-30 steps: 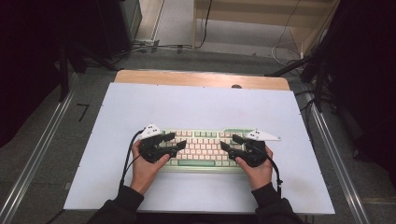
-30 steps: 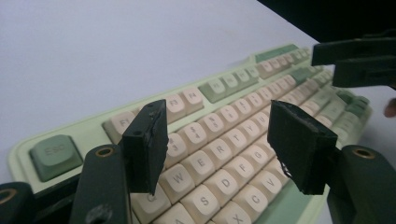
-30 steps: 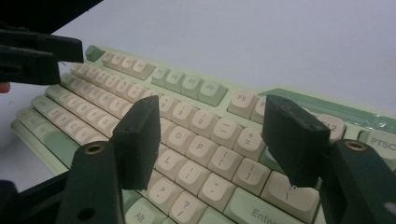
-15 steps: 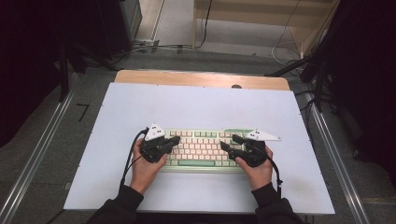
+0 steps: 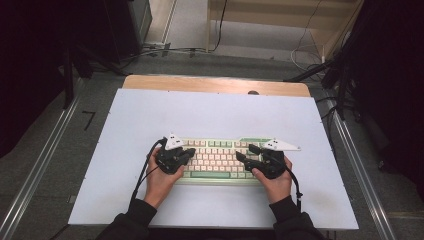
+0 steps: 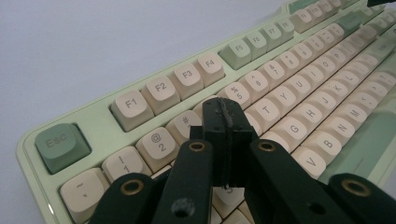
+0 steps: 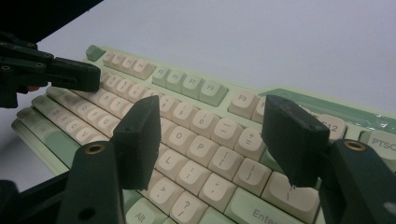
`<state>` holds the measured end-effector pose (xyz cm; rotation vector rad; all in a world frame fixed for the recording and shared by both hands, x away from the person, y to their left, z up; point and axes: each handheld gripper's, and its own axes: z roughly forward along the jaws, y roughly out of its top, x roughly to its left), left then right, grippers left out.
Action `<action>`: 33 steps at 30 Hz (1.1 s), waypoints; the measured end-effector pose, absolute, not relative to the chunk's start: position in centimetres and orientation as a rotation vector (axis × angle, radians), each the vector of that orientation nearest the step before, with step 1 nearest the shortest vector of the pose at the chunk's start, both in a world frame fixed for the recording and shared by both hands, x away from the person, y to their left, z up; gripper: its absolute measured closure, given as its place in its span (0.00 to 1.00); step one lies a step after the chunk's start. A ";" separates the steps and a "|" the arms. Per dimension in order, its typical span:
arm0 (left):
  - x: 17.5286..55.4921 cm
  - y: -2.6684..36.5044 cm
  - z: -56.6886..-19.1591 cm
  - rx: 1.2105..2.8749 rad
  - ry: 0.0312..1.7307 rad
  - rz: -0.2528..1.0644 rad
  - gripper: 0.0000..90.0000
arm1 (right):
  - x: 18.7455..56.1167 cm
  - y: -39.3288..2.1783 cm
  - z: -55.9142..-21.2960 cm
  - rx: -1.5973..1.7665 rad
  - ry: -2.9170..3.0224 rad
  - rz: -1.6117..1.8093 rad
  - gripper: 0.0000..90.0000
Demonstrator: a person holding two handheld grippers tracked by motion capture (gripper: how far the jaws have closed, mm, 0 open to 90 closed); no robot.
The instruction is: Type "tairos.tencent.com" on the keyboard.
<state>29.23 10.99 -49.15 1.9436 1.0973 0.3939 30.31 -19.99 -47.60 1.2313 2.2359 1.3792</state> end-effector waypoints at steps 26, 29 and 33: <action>27.8 13.5 -47.7 1.716 1.112 0.369 0.39 | 30.2 -19.9 -47.5 1.205 2.246 1.376 0.47; 27.5 14.1 -47.6 1.700 1.123 0.395 0.34 | 30.2 -19.8 -47.5 1.190 2.253 1.373 0.50; 27.3 14.4 -47.6 1.674 1.144 0.407 0.32 | 30.0 -19.6 -47.5 1.168 2.268 1.376 0.57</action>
